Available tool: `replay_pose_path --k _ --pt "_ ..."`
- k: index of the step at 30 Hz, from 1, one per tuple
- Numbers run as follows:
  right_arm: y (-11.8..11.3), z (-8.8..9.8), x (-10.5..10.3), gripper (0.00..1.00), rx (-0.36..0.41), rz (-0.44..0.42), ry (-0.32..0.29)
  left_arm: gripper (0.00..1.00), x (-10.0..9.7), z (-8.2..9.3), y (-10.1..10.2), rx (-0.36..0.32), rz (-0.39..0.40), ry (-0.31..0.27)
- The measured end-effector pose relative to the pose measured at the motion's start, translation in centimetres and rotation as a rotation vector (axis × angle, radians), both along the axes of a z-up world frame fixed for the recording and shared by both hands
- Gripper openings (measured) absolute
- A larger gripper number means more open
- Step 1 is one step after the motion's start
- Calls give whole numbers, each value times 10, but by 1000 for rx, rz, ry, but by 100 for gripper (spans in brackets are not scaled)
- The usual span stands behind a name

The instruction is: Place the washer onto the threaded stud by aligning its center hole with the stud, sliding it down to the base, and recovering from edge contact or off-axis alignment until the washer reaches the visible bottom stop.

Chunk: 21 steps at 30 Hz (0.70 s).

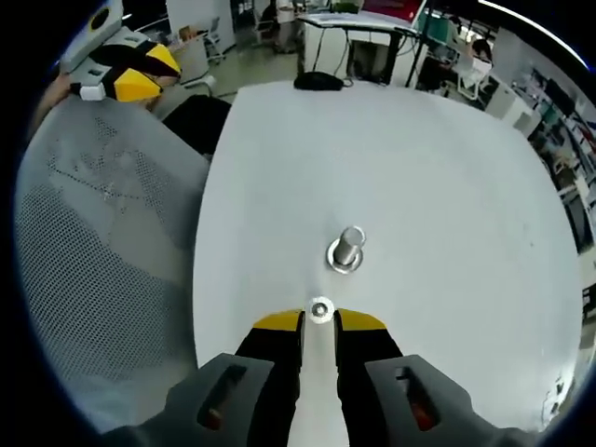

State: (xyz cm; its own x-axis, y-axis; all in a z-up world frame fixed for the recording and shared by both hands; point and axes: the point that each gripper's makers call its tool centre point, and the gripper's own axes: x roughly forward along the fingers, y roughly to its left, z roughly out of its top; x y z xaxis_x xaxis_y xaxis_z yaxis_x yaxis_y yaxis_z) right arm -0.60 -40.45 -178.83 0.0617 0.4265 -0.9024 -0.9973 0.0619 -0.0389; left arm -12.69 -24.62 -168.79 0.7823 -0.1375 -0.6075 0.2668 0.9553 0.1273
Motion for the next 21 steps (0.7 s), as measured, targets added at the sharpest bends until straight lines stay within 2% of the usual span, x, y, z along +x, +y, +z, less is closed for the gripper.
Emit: replay_pose_path --k 1,2,3,8,12,14,15,16,18,21 --pt "0 -1 0 13 -5 3 -1 12 0 0 0 0 0 0" --pt "-2 -1 0 4 -15 13 -5 12 0 0 0 -1 0 -1" --pt "-3 -3 1 2 -15 9 -6 12 0 0 0 -1 0 -1" --pt "-8 -12 5 3 -37 -14 2 12 0 0 0 -1 -1 -2" --pt "-4 -9 4 3 -20 -19 -11 12 0 0 0 -1 -2 -2" --pt "0 -5 7 3 -10 -27 -37 12 1 1 0 -3 1 -5" --pt "6 1 11 3 8 -21 -86 12 1 1 0 -3 1 -4" --pt "15 7 8 3 39 -9 -99 12 1 0 0 -2 0 -2" --pt "34 13 -4 5 93 2 -65 11 0 0 0 -1 1 0" --pt "55 15 -21 8 103 77 -54 11 0 -2 0 0 0 12"
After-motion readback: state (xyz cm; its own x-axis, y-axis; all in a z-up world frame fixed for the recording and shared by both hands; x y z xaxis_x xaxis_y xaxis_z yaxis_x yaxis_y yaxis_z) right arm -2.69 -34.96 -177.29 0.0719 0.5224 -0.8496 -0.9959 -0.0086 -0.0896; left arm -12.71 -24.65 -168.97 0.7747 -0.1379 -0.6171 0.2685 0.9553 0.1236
